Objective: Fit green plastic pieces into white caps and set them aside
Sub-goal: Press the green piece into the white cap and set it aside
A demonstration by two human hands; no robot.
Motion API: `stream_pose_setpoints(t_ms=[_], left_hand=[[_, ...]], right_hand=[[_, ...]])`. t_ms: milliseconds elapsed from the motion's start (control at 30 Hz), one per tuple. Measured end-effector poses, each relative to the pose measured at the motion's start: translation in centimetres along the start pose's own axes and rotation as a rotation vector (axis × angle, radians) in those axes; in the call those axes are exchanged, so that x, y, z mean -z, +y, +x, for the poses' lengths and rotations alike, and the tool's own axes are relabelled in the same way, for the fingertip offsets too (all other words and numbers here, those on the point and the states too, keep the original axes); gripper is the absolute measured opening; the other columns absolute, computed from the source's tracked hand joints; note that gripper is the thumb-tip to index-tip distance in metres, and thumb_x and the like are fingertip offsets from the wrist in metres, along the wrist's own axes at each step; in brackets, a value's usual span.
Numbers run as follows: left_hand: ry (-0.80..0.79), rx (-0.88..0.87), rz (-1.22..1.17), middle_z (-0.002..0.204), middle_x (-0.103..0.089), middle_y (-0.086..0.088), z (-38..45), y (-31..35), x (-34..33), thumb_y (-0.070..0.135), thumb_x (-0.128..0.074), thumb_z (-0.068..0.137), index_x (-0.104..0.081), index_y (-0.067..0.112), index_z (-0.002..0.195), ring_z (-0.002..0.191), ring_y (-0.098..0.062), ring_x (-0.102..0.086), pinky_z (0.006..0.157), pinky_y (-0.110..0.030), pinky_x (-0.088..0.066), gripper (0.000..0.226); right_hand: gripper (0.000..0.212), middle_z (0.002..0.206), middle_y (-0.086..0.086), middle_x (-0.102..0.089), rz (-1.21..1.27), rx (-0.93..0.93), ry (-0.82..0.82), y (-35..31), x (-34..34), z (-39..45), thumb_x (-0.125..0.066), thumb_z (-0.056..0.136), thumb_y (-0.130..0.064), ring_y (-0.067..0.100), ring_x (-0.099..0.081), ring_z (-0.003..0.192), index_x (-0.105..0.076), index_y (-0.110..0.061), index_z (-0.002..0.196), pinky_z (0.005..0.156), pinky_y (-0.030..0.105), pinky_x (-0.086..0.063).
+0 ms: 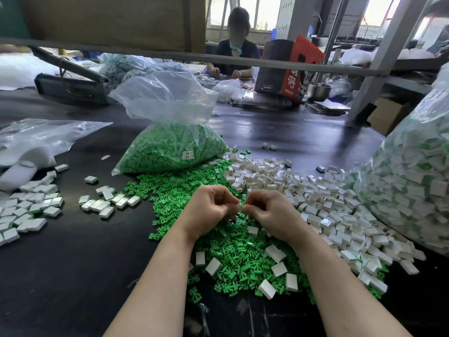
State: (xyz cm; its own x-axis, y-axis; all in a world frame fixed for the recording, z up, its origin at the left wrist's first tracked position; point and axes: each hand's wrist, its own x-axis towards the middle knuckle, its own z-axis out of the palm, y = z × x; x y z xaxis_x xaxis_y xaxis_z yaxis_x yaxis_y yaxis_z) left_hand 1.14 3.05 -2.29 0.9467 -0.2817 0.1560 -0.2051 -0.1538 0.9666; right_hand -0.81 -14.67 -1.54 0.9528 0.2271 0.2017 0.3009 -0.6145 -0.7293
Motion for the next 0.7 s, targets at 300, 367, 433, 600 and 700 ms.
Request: stream_pose_setpoints(t_ms=[300, 367, 433, 600, 700], left_hand=[[0.087, -0.033, -0.168, 0.074, -0.073, -0.005, 0.4, 0.7, 0.0, 0.002, -0.074, 0.082, -0.072, 0.007, 0.087, 0.067, -0.014, -0.067, 0.065, -0.020, -0.054, 0.008], [0.067, -0.017, -0.147, 0.072, -0.070, -0.004, 0.4, 0.9, -0.1, 0.005, -0.072, 0.085, -0.068, 0.004, 0.091, 0.064, -0.011, -0.064, 0.059, -0.018, -0.051, 0.007], [0.014, 0.012, -0.090, 0.072, -0.066, -0.004, 0.4, 1.0, -0.1, 0.012, -0.064, 0.092, -0.062, 0.006, 0.092, 0.062, -0.009, -0.059, 0.057, -0.016, -0.045, 0.006], [-0.134, 0.037, -0.102, 0.072, -0.046, -0.008, 0.1, 1.5, -0.5, 0.016, -0.043, 0.103, -0.056, 0.004, 0.088, 0.067, -0.016, -0.042, 0.062, -0.024, -0.036, 0.022], [-0.163, 0.050, -0.136, 0.069, -0.043, -0.003, 0.1, 1.5, -0.5, 0.014, -0.041, 0.103, -0.055, 0.010, 0.081, 0.064, -0.011, -0.040, 0.060, -0.017, -0.037, 0.026]], right_hand=[[0.032, 0.062, -0.005, -0.050, 0.144, -0.033, 0.014, -0.8, -0.6, 0.3, -0.045, 0.104, -0.022, 0.007, -0.042, 0.055, -0.054, -0.018, 0.073, 0.058, 0.031, -0.038], [0.032, 0.061, -0.008, -0.048, 0.207, -0.016, 0.023, -0.8, -0.5, 0.2, -0.046, 0.104, -0.019, 0.007, -0.042, 0.057, -0.053, -0.017, 0.072, 0.058, 0.027, -0.037], [0.032, 0.059, -0.010, -0.048, 0.294, 0.004, 0.037, -0.8, -0.4, 0.3, -0.047, 0.103, -0.015, 0.007, -0.043, 0.057, -0.054, -0.015, 0.072, 0.058, 0.023, -0.036], [0.029, 0.061, -0.007, -0.046, 0.544, -0.037, -0.034, -0.8, -0.4, 0.3, -0.045, 0.103, -0.012, 0.007, -0.041, 0.057, -0.057, -0.008, 0.077, 0.055, 0.019, -0.036], [0.034, 0.058, -0.007, -0.042, 0.601, -0.043, -0.098, -0.8, -0.3, 0.2, -0.044, 0.103, -0.012, 0.007, -0.036, 0.053, -0.051, -0.015, 0.070, 0.052, 0.018, -0.032]])
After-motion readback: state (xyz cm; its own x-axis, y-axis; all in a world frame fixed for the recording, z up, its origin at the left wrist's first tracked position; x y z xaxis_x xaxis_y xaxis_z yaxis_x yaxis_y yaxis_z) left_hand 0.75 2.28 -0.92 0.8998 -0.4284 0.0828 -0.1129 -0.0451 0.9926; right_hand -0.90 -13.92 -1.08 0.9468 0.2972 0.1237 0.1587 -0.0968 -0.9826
